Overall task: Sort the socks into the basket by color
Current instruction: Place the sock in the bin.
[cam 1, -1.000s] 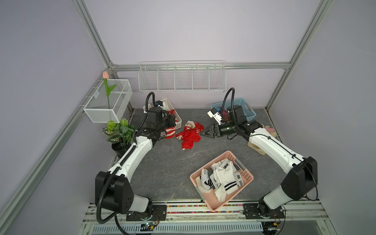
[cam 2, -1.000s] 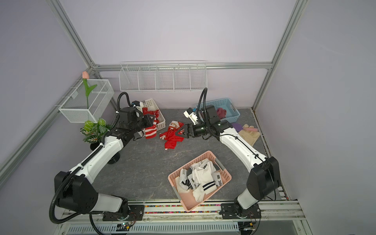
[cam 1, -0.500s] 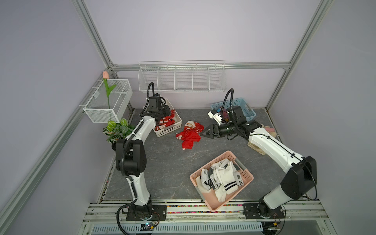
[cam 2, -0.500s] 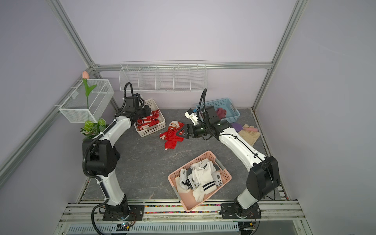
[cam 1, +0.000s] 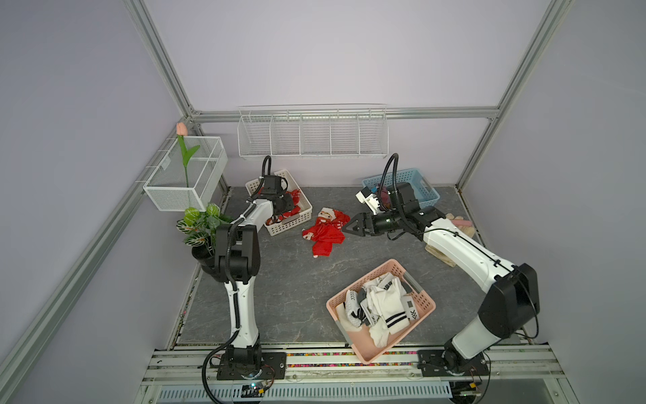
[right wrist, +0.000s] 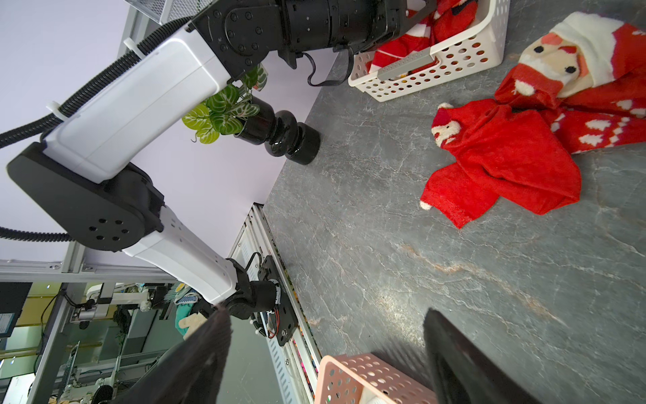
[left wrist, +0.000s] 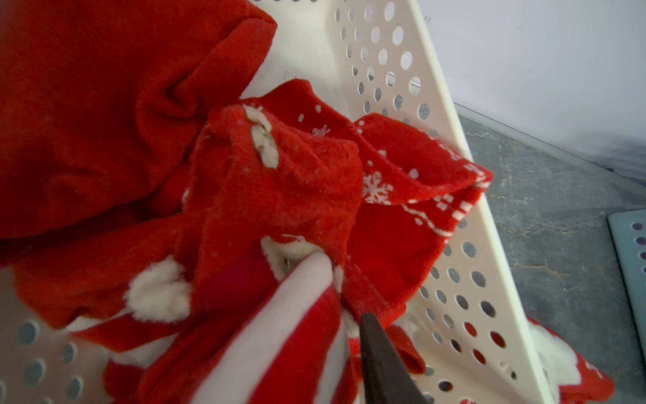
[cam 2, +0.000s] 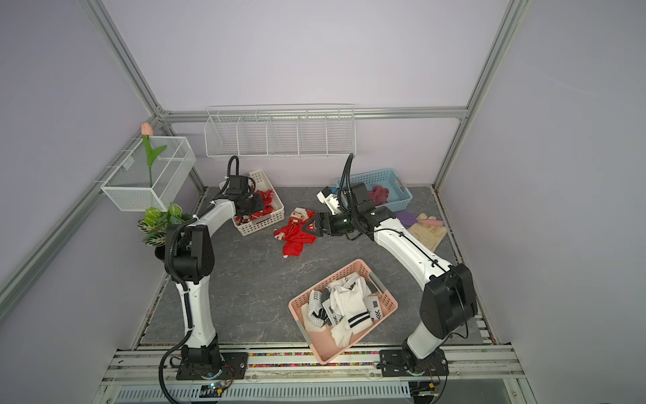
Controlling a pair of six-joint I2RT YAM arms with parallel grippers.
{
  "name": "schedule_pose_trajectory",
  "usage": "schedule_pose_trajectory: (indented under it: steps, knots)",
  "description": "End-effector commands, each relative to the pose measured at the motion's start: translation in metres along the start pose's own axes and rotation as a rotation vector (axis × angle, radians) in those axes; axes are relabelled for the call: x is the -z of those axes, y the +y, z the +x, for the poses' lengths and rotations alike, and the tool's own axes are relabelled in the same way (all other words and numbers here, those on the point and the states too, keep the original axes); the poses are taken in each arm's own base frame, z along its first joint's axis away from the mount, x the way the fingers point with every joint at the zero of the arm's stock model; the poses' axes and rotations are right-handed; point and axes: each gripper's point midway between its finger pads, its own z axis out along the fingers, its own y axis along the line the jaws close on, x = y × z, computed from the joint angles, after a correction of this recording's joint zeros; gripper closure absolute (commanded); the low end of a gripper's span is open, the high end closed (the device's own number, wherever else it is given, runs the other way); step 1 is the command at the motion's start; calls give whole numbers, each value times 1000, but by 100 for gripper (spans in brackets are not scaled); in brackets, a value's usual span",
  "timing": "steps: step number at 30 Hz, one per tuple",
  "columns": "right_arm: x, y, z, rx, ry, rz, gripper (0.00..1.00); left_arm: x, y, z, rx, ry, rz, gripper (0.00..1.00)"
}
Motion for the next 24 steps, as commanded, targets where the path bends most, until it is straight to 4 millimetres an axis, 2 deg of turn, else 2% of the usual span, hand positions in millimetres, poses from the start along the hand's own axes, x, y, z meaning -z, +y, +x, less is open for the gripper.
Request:
schedule_pose_trajectory:
  steps: [1,3,6,8,12,18,20,21,24]
  knots:
    - [-10,-7,-2,-13,-1,6,11,-13,20,4,19,40,-53,83]
    - [-14,-7,-3,-15,6,8,11,-17,21,5,15,53,-45,78]
    - [-19,-7,-5,-10,9,17,11,-15,17,3,-2,62,-27,60]
    - [-24,-9,-6,-10,20,22,11,-9,13,1,-7,64,-12,54]
    - [-33,-14,-9,-13,30,37,11,6,2,-1,-17,78,35,46]
    - [-50,-22,-13,4,68,81,12,42,-8,-6,-21,80,63,35]
    - [-56,-29,-12,3,84,107,11,51,-9,-5,-20,94,58,31]
    - [-60,-34,-11,1,93,121,11,55,-9,-5,-19,107,55,18]
    - [-72,-51,-7,-2,132,187,11,66,-6,0,-18,140,31,16]
